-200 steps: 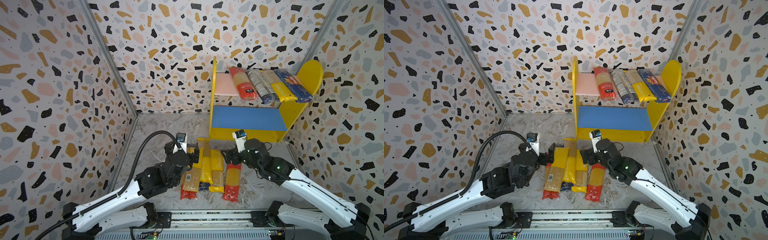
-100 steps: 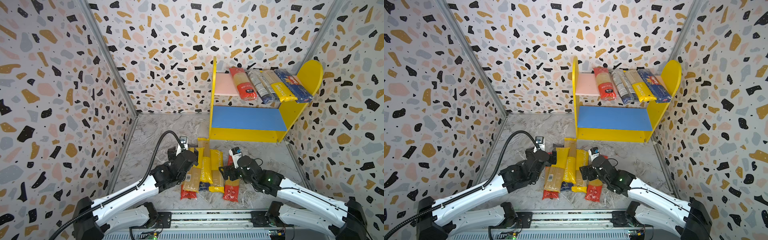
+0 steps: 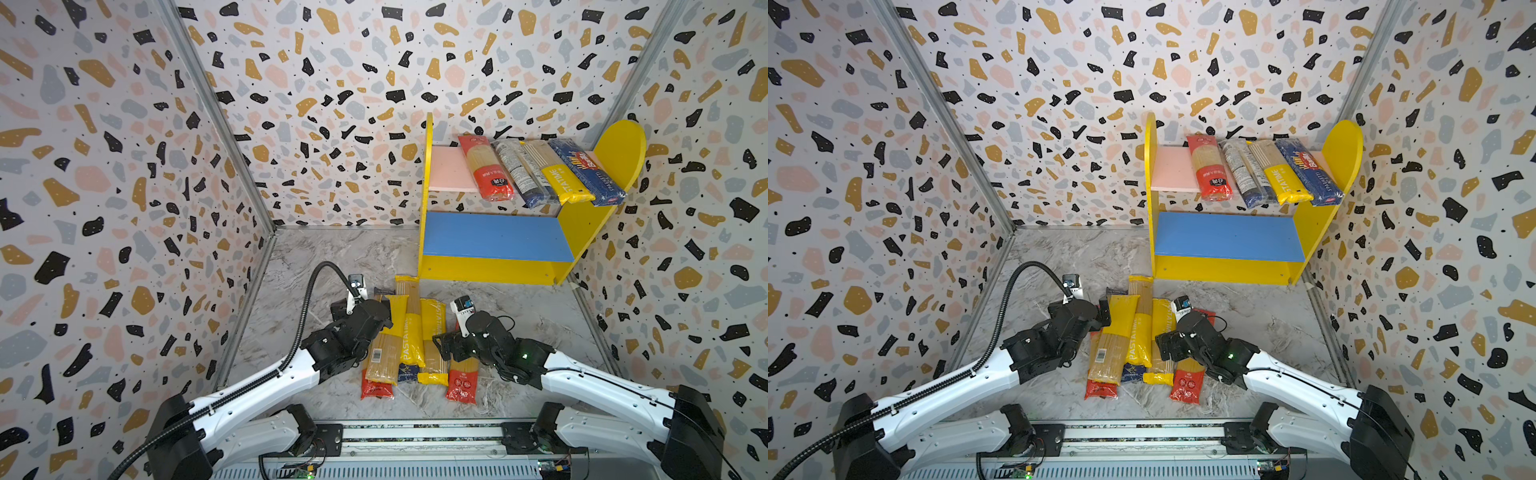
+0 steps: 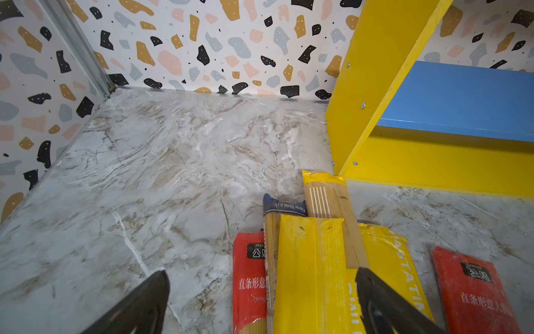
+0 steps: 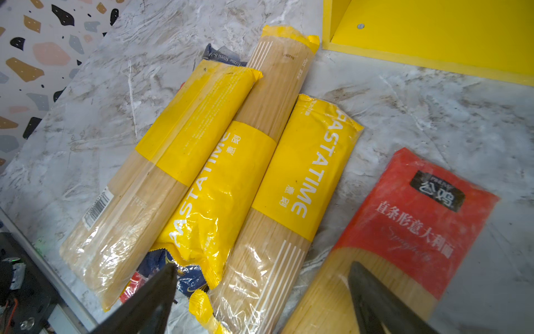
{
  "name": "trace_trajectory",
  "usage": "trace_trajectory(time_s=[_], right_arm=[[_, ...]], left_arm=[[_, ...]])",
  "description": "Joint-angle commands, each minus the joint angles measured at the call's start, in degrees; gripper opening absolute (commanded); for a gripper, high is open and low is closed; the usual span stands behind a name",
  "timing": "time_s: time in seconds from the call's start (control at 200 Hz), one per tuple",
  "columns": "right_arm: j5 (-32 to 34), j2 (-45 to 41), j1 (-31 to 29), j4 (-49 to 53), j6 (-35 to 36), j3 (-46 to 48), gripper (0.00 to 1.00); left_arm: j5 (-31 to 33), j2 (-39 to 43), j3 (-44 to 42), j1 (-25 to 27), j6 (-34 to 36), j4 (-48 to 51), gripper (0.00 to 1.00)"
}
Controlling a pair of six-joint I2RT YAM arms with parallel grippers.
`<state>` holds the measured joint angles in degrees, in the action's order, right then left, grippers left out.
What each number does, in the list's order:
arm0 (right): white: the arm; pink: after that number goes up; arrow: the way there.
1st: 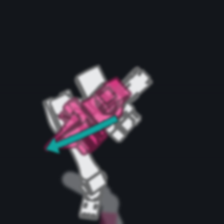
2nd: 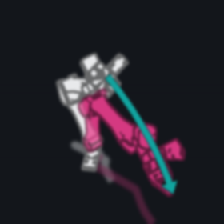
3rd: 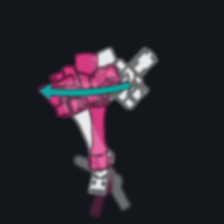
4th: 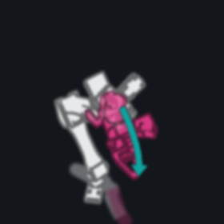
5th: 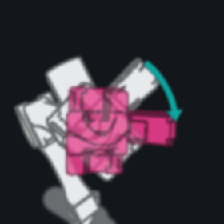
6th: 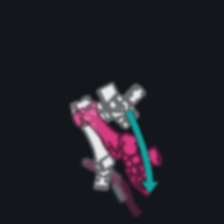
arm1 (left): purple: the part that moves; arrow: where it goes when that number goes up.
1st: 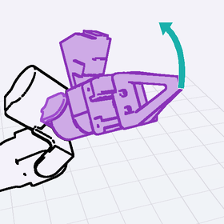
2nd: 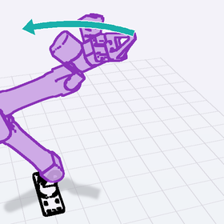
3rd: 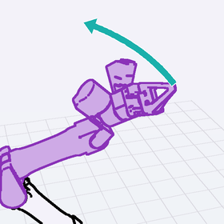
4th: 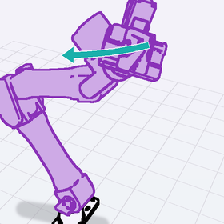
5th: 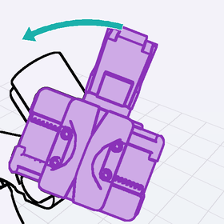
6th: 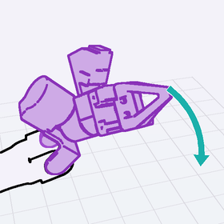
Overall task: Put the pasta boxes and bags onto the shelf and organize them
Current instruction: 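Move the right gripper down over the yellow PASTATIME bags on the table, then reach the right gripper across and grasp the yellow-banded bag nearest the left gripper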
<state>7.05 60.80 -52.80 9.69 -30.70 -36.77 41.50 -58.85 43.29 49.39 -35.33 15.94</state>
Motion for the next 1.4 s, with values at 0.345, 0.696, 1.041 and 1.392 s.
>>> trace_trajectory(time_s=[0.345, 0.696, 1.041, 1.392], right_arm=[[0.9, 2.6, -0.2, 0.8, 2.9, -2.8, 0.93], [1.1, 3.4, -0.9, 3.1, -2.8, -3.1, 0.93], [7.5, 8.7, -10.8, 4.2, -13.8, -5.5, 0.93], [11.8, 27.3, -20.9, 6.9, -19.2, -22.9, 0.95]], left_arm=[[1.6, 7.1, -2.9, -0.3, -6.3, 3.0, 0.99], [1.3, 12.2, -5.1, -0.3, -2.8, 2.4, 0.99], [-2.9, 16.6, -5.7, -0.3, 3.3, 2.2, 0.99], [-2.5, 24.8, -2.9, -0.3, 0.9, 10.0, 0.99]])
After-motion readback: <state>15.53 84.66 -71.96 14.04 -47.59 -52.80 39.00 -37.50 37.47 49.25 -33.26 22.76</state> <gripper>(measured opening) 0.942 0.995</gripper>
